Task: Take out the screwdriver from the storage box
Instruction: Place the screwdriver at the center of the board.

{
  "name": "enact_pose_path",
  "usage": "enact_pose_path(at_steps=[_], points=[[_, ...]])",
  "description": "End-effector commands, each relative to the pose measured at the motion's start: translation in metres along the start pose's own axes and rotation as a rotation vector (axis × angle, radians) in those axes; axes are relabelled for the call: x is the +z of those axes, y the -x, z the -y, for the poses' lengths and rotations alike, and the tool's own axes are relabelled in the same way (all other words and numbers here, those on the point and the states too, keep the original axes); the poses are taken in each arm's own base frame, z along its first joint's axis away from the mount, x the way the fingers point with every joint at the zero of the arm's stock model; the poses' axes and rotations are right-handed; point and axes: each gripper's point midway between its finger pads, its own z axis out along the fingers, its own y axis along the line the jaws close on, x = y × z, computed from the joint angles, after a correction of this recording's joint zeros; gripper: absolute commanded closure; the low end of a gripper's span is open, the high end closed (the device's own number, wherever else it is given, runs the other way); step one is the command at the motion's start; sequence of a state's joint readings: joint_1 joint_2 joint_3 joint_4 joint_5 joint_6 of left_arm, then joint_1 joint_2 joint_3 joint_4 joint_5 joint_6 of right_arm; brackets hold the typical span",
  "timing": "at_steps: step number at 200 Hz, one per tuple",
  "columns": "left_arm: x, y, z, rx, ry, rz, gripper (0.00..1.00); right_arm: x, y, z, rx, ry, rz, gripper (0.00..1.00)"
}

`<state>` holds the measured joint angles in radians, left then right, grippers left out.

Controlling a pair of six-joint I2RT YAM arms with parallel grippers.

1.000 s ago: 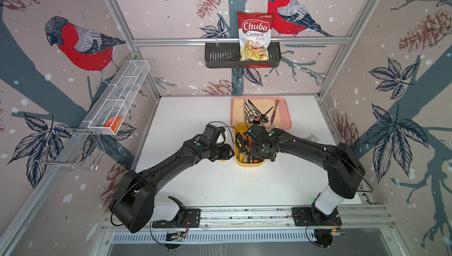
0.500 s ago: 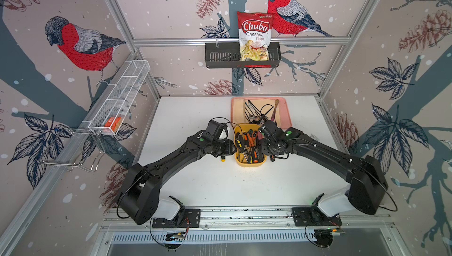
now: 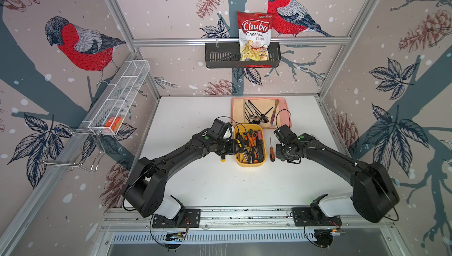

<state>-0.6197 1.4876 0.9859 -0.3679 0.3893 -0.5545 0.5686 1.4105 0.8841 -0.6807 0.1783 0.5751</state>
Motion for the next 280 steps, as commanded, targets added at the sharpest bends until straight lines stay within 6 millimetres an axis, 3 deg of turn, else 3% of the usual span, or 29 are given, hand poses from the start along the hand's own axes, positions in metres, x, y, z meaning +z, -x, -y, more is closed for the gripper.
enact_pose_path(at_steps=[1,84,180,229,280], points=[[0.000,0.005,0.005,0.002,-0.016,0.016,0.56,0.009,0.008,-0.009,-0.034,0.031,0.027,0.89],[0.004,0.002,0.000,0.004,0.006,0.004,0.56,0.040,0.001,-0.007,-0.057,0.021,-0.040,0.87],[0.003,0.009,0.003,0.017,0.009,0.014,0.56,0.051,-0.007,-0.006,-0.058,0.013,-0.079,0.75],[-0.001,0.010,0.003,0.018,0.016,0.018,0.56,0.039,-0.004,-0.007,-0.048,0.013,-0.068,0.66],[-0.006,0.012,0.003,-0.027,0.057,0.021,0.56,-0.002,0.015,-0.013,-0.034,0.048,0.007,0.62]])
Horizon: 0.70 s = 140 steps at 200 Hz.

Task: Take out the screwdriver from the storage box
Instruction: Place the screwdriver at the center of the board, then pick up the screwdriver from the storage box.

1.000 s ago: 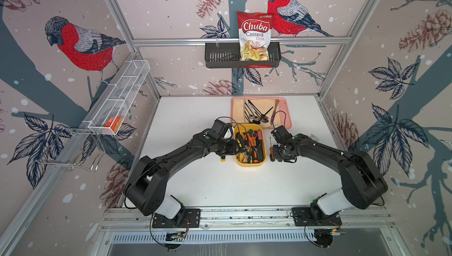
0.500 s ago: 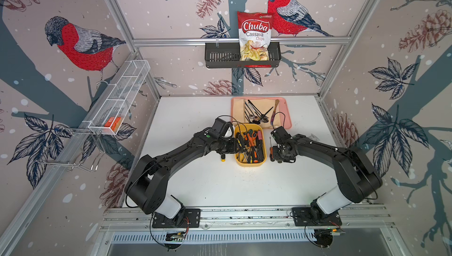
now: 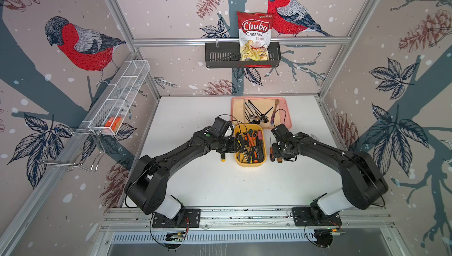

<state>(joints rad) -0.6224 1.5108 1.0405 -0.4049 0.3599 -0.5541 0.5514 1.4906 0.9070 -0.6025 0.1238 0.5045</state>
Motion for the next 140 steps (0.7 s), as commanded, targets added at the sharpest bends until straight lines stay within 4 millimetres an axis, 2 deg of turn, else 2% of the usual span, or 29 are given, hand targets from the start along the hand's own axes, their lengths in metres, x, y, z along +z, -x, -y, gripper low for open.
enact_pose_path(at_steps=[1,32,58,82,102,106,140], points=[[-0.004,0.002,0.000,-0.030,0.033,0.011,0.56,-0.019,0.004,0.002,0.018,-0.002,0.020,0.62],[0.000,0.006,0.003,-0.074,0.111,0.033,0.57,-0.047,0.018,-0.007,0.021,0.066,0.085,0.62],[0.006,0.008,0.009,-0.147,0.164,0.072,0.58,-0.067,0.022,-0.024,0.020,0.182,0.126,0.63],[0.015,0.006,0.009,-0.206,0.224,0.093,0.59,-0.075,0.022,-0.030,0.005,0.237,0.150,0.63],[0.026,0.005,0.014,-0.234,0.260,0.103,0.58,-0.072,0.018,-0.034,-0.014,0.266,0.142,0.63],[0.029,0.005,0.015,-0.237,0.266,0.103,0.58,-0.079,0.018,-0.036,-0.018,0.284,0.161,0.63],[0.047,0.004,0.012,-0.278,0.352,0.110,0.58,-0.084,0.013,-0.039,-0.040,0.326,0.170,0.63]])
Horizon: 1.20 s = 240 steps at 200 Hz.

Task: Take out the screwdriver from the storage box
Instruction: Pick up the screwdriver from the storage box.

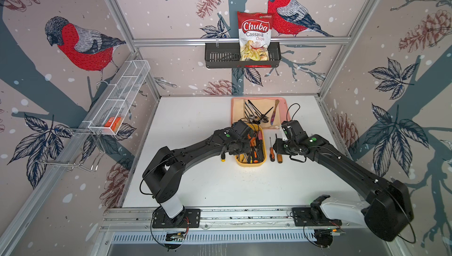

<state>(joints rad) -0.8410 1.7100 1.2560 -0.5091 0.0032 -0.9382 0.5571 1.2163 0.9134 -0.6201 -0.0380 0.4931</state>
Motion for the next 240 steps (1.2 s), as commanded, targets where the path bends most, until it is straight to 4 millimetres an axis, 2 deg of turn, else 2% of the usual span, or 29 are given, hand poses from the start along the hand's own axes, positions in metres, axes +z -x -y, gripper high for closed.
enact_pose_path(at_steps=[1,26,85,195,240], points=[[0.008,0.003,-0.011,-0.062,0.098,0.037,0.58,-0.003,0.000,-0.010,-0.034,0.061,0.012,0.63],[0.020,0.001,-0.016,-0.090,0.156,0.041,0.58,-0.007,-0.003,-0.011,-0.051,0.076,0.010,0.63],[0.033,0.002,-0.024,-0.120,0.230,0.059,0.57,-0.009,-0.002,-0.012,-0.064,0.090,0.017,0.63],[0.061,-0.003,-0.040,-0.090,0.299,0.038,0.64,-0.008,-0.002,-0.011,-0.058,0.089,0.014,0.63],[0.065,-0.005,-0.041,-0.077,0.301,0.026,0.78,-0.007,-0.002,-0.010,-0.051,0.081,0.012,0.63]])
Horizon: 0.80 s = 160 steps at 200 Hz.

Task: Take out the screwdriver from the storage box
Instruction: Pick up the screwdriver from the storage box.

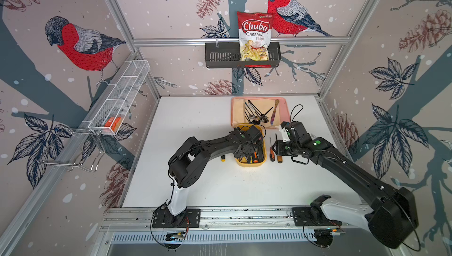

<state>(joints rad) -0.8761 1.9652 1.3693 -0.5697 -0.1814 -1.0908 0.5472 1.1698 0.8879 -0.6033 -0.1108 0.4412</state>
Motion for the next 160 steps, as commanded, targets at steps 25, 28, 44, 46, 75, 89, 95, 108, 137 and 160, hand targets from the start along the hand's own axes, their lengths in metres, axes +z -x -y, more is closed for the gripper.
enact_pose_path(at_steps=[25,28,44,46,75,89,95,108,137,160], points=[[-0.003,0.000,-0.009,0.038,0.036,-0.005,0.86,0.001,0.002,0.000,0.000,-0.001,0.010,0.63],[-0.004,0.000,-0.009,0.041,0.034,-0.006,0.87,0.000,0.003,0.000,-0.001,0.000,0.012,0.63],[-0.012,0.001,-0.007,0.050,0.019,-0.006,0.90,0.001,0.004,0.000,0.003,-0.002,0.014,0.63],[-0.013,0.001,-0.006,0.051,0.016,-0.005,0.90,0.001,0.004,0.000,0.003,-0.002,0.015,0.63],[-0.035,0.006,0.000,0.084,-0.015,0.006,0.91,0.002,0.006,0.002,0.009,-0.013,0.016,0.63],[-0.046,0.008,0.005,0.104,-0.036,0.007,0.91,0.001,0.007,0.003,0.012,-0.019,0.019,0.63],[-0.049,0.008,0.006,0.113,-0.044,0.004,0.91,0.001,0.007,0.003,0.012,-0.021,0.021,0.64],[-0.058,0.009,0.009,0.135,-0.066,-0.002,0.91,0.001,0.007,0.004,0.015,-0.026,0.021,0.63],[-0.076,0.006,0.010,0.196,-0.099,-0.022,0.92,0.001,0.009,0.004,0.026,-0.029,0.023,0.63],[-0.088,0.006,0.005,0.239,-0.108,-0.031,0.92,0.002,0.010,0.003,0.039,-0.027,0.019,0.64]])
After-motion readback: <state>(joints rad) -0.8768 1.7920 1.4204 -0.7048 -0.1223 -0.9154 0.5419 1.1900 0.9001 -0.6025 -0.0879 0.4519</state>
